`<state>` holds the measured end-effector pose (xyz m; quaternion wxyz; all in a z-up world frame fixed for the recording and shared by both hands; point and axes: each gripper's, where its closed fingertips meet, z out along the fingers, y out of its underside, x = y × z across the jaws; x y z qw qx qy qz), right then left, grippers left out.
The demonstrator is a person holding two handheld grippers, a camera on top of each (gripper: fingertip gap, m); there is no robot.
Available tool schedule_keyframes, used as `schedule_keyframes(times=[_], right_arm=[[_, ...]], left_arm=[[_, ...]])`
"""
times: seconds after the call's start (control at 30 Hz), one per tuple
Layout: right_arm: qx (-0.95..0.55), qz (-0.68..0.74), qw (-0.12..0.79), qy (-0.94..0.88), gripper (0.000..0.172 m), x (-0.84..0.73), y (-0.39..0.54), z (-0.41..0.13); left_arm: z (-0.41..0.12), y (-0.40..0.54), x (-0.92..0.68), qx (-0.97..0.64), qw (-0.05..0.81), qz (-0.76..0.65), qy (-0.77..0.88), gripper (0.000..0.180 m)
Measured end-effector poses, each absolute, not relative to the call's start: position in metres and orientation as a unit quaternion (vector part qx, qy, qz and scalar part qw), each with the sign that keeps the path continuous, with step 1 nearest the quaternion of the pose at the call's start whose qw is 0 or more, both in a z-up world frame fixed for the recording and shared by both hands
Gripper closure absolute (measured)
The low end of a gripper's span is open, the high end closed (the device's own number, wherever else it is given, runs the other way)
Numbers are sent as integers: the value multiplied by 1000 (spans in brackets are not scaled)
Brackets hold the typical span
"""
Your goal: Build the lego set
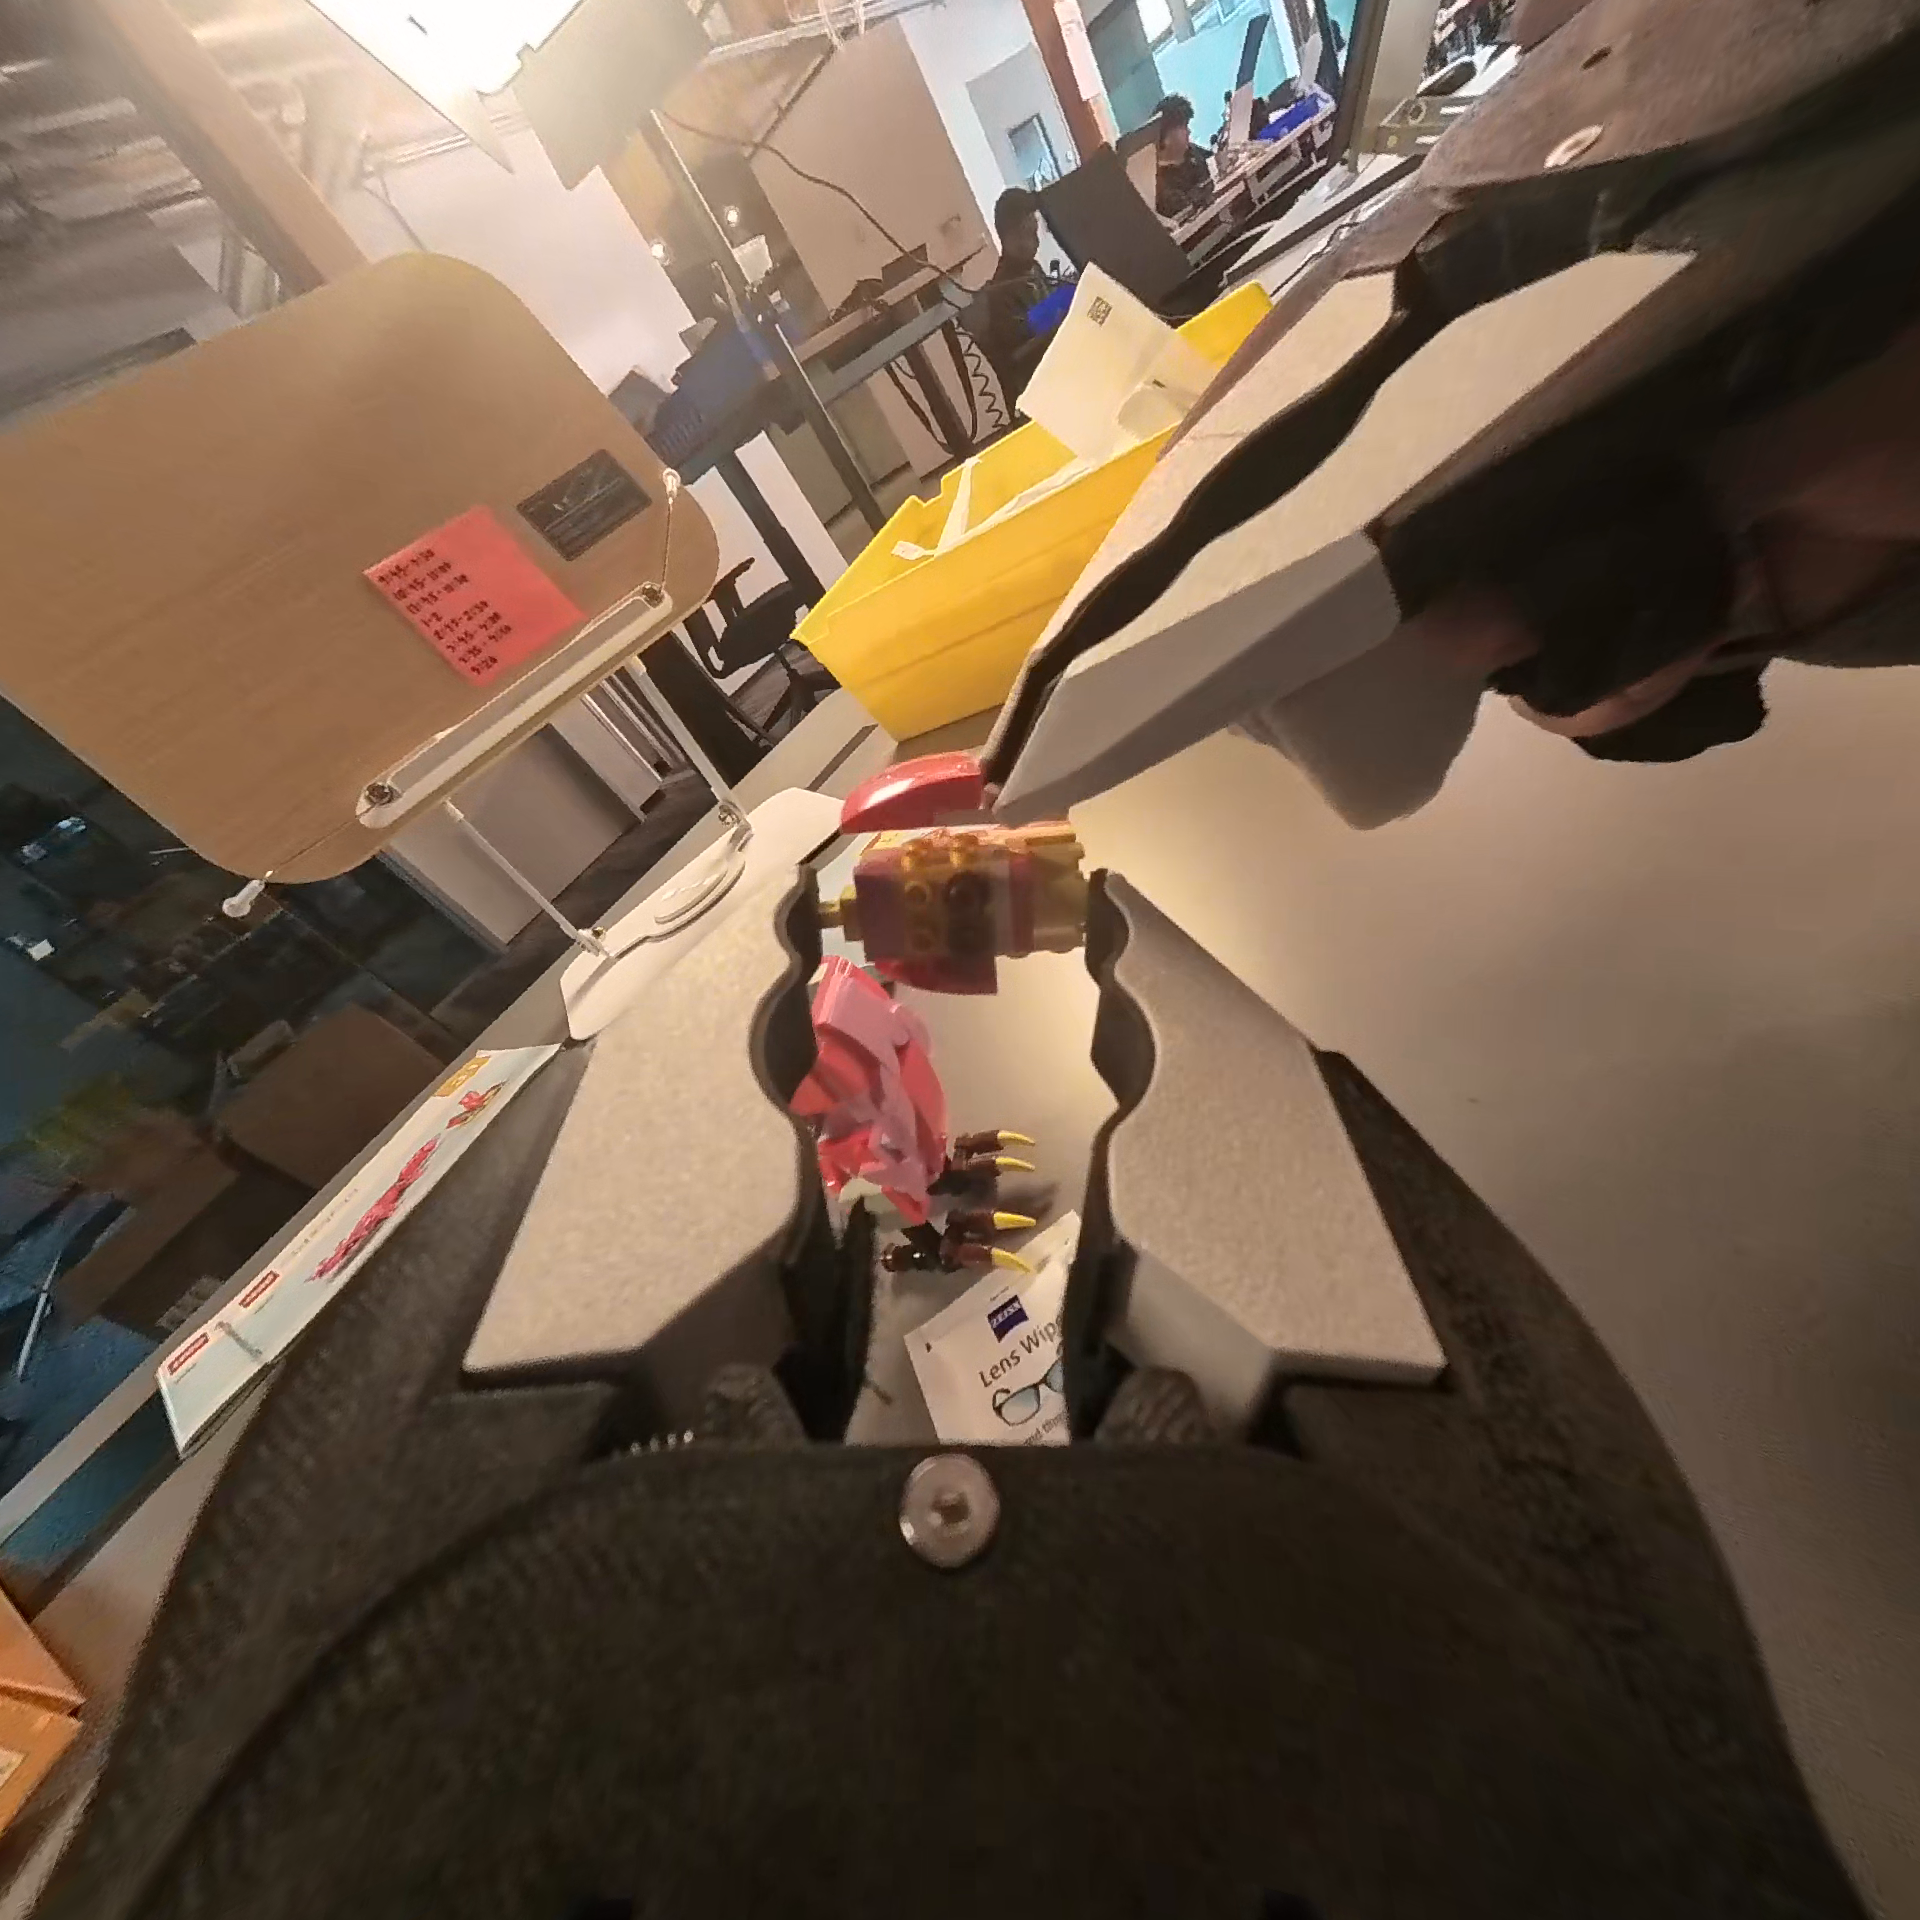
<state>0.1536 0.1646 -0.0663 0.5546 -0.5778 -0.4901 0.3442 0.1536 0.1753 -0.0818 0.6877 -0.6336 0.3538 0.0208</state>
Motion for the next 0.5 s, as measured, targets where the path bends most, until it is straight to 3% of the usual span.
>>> schedule_keyframes(times=[0.5], right_arm=[[-556,289,573,-528,166,175,179,-67]], left_arm=[[-81,175,153,-632,687,27,359,131]])
